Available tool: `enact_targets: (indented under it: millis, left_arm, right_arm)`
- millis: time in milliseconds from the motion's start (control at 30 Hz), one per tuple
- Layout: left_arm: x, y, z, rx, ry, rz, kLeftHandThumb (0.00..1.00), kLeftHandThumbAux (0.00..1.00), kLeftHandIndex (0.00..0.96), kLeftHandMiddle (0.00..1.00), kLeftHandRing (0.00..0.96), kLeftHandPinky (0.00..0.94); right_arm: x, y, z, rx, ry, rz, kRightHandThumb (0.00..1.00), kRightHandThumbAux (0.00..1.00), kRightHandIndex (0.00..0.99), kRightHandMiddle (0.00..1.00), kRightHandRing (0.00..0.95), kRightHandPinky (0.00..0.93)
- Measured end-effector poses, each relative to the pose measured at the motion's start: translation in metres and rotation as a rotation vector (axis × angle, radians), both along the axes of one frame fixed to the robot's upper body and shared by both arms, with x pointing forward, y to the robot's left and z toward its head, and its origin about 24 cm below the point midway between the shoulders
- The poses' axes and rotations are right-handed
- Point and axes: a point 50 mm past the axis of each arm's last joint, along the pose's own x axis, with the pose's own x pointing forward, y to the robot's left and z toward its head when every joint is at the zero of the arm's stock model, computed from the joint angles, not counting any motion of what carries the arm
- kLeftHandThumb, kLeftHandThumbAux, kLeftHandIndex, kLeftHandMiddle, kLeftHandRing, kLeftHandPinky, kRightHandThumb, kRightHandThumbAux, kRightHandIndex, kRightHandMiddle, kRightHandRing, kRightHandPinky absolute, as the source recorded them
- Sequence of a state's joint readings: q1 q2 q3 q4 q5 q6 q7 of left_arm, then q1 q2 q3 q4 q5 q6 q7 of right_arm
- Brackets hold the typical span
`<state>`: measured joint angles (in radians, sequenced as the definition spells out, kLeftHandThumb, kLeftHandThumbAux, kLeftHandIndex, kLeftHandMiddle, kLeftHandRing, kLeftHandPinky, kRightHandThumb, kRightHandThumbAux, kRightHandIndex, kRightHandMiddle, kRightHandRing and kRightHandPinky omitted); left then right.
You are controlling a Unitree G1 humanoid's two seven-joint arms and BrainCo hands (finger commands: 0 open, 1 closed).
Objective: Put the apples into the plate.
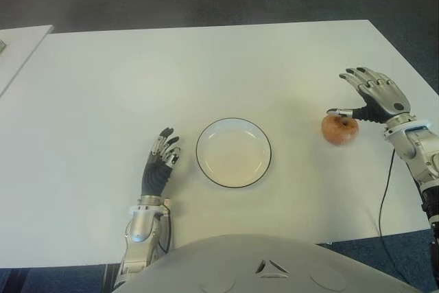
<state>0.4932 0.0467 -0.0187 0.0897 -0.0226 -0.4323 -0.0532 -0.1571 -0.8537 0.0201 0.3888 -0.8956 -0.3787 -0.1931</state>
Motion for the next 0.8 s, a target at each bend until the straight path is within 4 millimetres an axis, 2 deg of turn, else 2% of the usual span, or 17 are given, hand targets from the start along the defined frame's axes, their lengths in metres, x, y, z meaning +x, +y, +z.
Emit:
enact_targets:
  millis: [300,800]
  left_arm:
    - [0.000,0.002,0.000,-0.012,0.003,-0.003,0.138,0.575,0.053,0.103,0.173,0.243]
    - [0.000,0.006,0.000,-0.011,0.001,-0.005,0.145,0.587,0.059,0.117,0.189,0.258]
  right_arm:
    - [-0.001,-0.008,-0.015,0.021,0.053,-0.039,0.266,0.182,0.000,0.000,0.000,0.000]
    - [-0.003,-0.005,-0.016,0.057,0.057,-0.067,0.249,0.205,0.000,0.011,0.000,0.000]
